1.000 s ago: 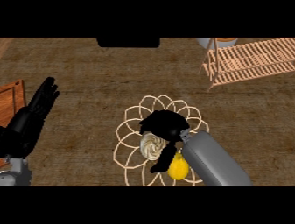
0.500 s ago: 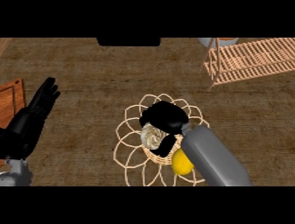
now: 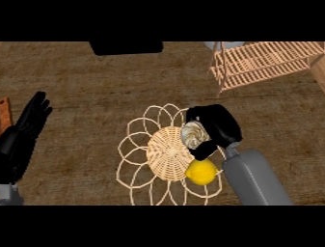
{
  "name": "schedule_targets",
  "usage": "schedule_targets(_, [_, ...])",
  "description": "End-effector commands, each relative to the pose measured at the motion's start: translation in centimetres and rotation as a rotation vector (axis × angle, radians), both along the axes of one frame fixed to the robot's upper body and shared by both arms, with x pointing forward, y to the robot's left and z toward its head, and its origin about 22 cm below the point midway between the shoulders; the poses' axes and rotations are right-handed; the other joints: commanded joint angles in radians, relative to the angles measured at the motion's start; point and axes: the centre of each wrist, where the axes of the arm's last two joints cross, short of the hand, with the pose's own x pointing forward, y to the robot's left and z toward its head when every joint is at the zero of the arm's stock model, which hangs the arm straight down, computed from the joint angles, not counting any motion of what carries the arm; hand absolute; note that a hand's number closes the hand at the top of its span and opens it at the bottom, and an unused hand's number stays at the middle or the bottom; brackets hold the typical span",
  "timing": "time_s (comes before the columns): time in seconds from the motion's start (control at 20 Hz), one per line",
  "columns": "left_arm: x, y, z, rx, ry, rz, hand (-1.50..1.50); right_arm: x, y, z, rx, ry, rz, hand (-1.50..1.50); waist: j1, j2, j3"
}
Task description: Pick the cupcake from the placemat and place it in the tiered shelf
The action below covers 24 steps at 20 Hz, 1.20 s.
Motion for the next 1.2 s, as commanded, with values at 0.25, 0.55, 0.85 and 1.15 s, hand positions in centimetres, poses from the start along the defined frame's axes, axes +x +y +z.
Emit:
schedule_targets(0.25, [-0.3,-1.2,0.5,-0.01,0.005,-0.009,0.0,-5.9,-2.6,9.2,0.241,-0.294,-0.372,1.5,0.005,-0.001,0.0])
schedule_targets(0.55, [1.3,-1.0,1.6,-0.003,-0.023,-0.038,0.0,-10.1,-0.6,16.8,0.292,-0.394,-0.47,1.5,0.055,0.018,0.0])
schedule_targets(0.85, [1.3,0.0,0.3,-0.004,-0.021,-0.056,0.0,-9.7,-2.5,22.2,0.329,-0.438,-0.532,1.5,0.068,0.022,0.0])
schedule_targets(1.15, [2.4,-2.2,1.0,0.023,-0.008,-0.073,0.0,-6.0,-1.1,25.3,0.391,-0.422,-0.54,1.5,0.071,0.023,0.0])
